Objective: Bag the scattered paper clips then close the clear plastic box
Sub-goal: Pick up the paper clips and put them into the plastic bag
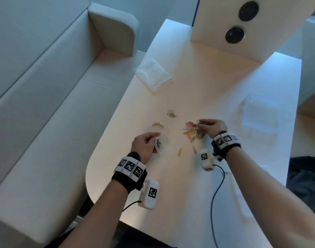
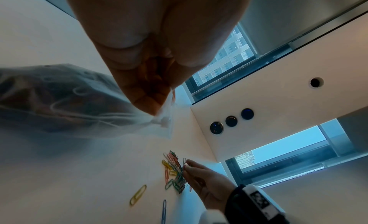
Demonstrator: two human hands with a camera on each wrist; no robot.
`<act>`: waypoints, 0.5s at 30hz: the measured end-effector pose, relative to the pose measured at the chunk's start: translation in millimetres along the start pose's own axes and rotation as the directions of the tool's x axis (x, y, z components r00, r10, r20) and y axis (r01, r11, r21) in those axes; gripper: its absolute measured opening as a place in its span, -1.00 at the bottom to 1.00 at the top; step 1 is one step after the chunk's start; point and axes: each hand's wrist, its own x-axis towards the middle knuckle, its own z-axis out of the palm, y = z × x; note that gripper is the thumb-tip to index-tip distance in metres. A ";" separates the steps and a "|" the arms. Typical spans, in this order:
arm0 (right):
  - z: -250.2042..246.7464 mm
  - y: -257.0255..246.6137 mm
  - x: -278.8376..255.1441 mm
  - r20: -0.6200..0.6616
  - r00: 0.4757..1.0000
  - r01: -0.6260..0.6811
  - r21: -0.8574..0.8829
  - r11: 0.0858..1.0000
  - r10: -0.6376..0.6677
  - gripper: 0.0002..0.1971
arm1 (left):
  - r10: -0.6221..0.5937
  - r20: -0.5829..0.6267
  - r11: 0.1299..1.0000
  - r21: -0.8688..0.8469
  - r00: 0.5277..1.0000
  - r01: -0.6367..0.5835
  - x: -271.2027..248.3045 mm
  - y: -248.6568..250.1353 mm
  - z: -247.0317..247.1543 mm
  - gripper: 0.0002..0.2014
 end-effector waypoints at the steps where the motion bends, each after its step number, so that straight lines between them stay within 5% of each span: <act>1: -0.4 -1.6 -8.7 0.101 0.990 -0.123 0.266 0.956 0.099 -0.72 | -0.006 0.000 1.000 0.000 1.000 0.006 0.6 0.5 1.8 -0.74; 4: 9.2 -11.2 -38.0 0.333 0.941 -0.269 0.614 0.742 0.065 -0.75 | -0.010 -0.010 1.000 0.001 1.000 0.010 2.4 4.3 8.0 -0.77; 8: 36.0 -27.2 -84.3 0.591 0.802 -0.284 0.503 0.816 -0.085 -0.65 | -0.003 -0.012 1.000 0.002 1.000 0.003 2.6 6.1 15.9 -0.75; 12: 67.5 -30.3 -106.9 0.599 0.791 -0.013 0.228 0.974 -0.130 -0.73 | 0.018 0.008 1.000 -0.010 1.000 -0.018 -2.2 5.6 14.9 -0.77; 15: 75.2 -36.7 -108.3 0.597 0.778 0.280 -0.048 0.959 -0.198 -0.77 | 0.018 0.012 1.000 -0.026 1.000 -0.018 -2.9 2.7 7.7 -0.78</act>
